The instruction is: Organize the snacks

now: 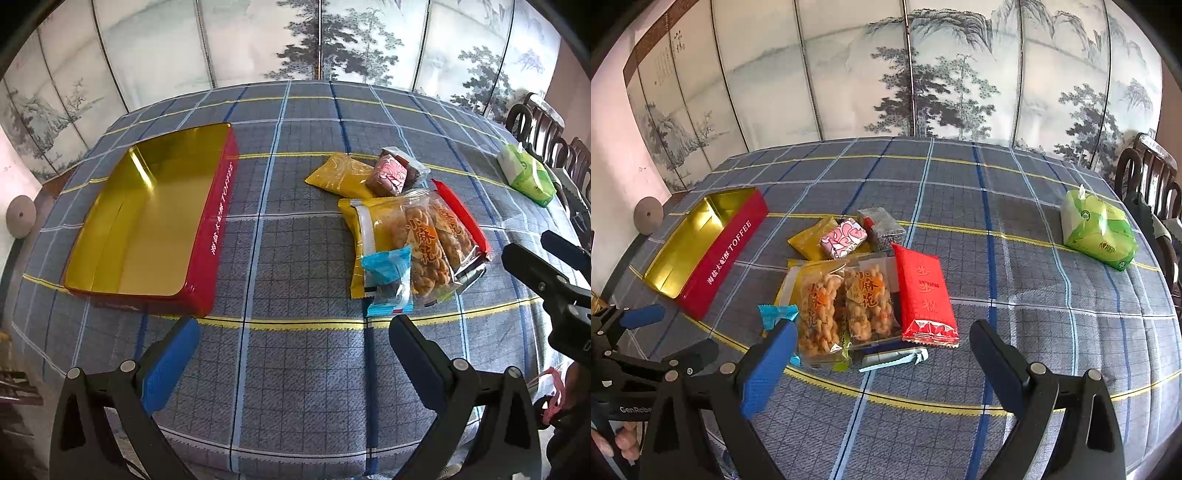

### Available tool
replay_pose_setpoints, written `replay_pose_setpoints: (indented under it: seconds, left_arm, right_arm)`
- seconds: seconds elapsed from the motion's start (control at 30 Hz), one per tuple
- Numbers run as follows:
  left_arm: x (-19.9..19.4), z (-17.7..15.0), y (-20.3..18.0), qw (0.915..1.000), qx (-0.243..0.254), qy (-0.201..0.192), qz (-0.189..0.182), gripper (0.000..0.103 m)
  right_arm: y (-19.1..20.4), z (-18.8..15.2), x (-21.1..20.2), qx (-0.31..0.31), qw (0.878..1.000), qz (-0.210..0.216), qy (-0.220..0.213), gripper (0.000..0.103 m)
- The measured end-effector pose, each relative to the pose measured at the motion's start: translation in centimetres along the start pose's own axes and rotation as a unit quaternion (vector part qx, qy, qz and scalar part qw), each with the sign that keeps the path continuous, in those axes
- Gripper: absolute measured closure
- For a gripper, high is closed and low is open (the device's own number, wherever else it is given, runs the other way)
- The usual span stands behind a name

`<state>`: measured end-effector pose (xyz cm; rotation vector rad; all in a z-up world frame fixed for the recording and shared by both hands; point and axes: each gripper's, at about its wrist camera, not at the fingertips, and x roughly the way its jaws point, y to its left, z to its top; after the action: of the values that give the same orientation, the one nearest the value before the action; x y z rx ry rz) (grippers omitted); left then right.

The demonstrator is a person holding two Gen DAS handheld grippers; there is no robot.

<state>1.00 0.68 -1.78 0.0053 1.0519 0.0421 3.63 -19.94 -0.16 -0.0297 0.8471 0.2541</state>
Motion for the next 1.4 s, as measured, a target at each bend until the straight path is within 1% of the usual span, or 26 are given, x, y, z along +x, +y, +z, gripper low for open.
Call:
replay_pose_setpoints:
  seconds: [1.4]
  left_arm:
    - [0.38, 0.08, -0.51, 0.9999, 0.009, 0.003, -0.002, 0.001]
  right_arm:
    - [0.05, 0.21, 0.73, 0.002, 1.000, 0.003, 0.003, 0.007]
